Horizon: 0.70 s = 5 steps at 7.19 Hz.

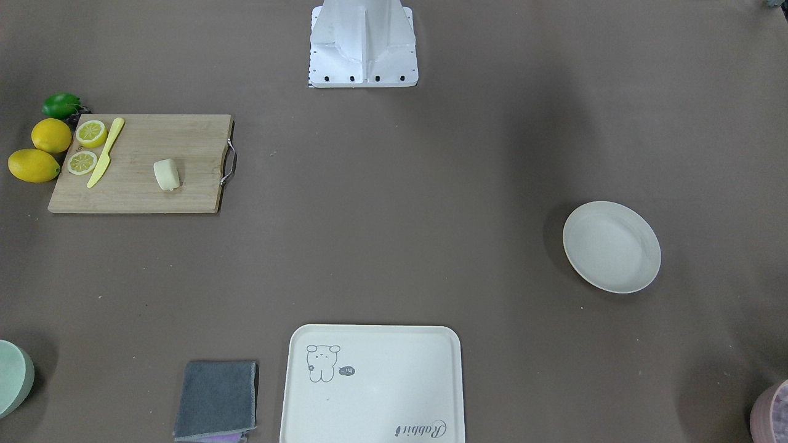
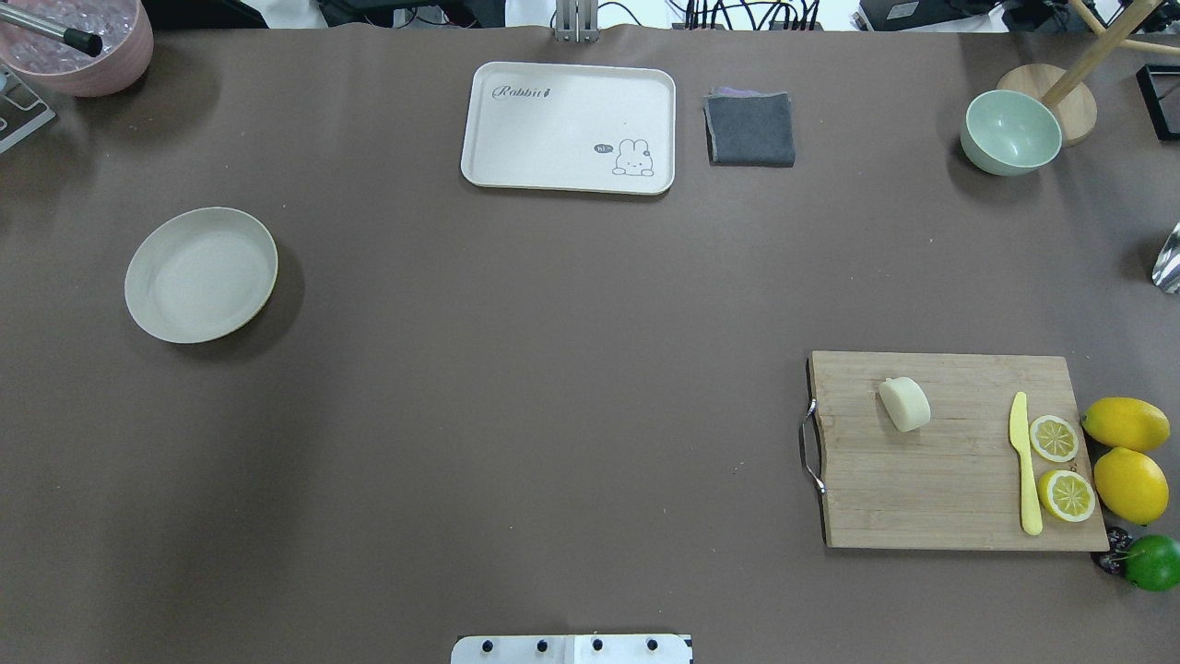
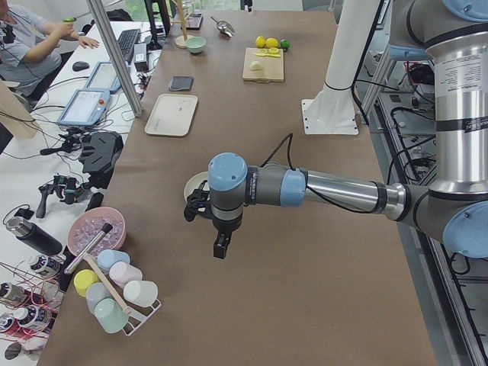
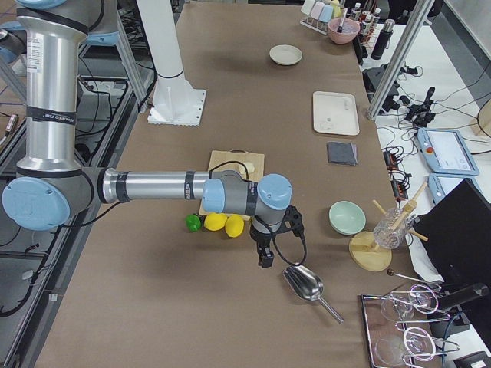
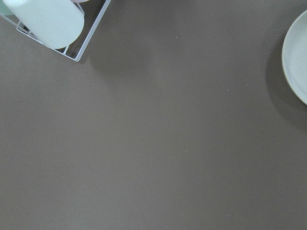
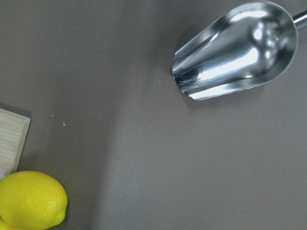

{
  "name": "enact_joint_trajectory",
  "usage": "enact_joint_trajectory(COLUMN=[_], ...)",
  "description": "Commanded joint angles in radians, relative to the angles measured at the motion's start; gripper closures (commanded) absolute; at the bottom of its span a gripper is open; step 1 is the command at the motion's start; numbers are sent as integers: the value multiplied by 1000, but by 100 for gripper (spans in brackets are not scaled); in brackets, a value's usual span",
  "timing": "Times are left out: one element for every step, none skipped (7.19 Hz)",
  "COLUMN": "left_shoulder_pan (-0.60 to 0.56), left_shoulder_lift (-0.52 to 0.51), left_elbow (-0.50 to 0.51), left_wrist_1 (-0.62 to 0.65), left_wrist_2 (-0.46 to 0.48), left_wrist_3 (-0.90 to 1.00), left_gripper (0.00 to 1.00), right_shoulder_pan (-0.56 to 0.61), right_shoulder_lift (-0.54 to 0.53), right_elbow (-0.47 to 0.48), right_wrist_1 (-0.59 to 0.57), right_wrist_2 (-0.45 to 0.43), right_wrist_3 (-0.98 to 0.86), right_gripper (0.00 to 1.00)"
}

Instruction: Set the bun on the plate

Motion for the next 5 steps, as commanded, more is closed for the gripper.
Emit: enact_joint_trajectory(left_shoulder_pan=[0,0,0,0,-2], left_shoulder_lift=[14,16,28,34,46], left_elbow=[-10,-7,-9,-6,-16], left_wrist_1=[-2,-17,-44,-57,-70], left_wrist_2=[-1,-1,-1,-1,-13], left_wrist_3=[-8,1,0,-2,-2], left_gripper=[2,2,2,2,2], right_shoulder_pan=[0,0,0,0,0], right_shoulder_lift=[1,1,1,1,1], right_elbow=[1,3,3,1,3], right_wrist_1=[0,0,0,0,0], right_wrist_2=[0,0,0,0,11], right_wrist_3=[0,0,0,0,0], right_gripper=[0,0,0,0,0])
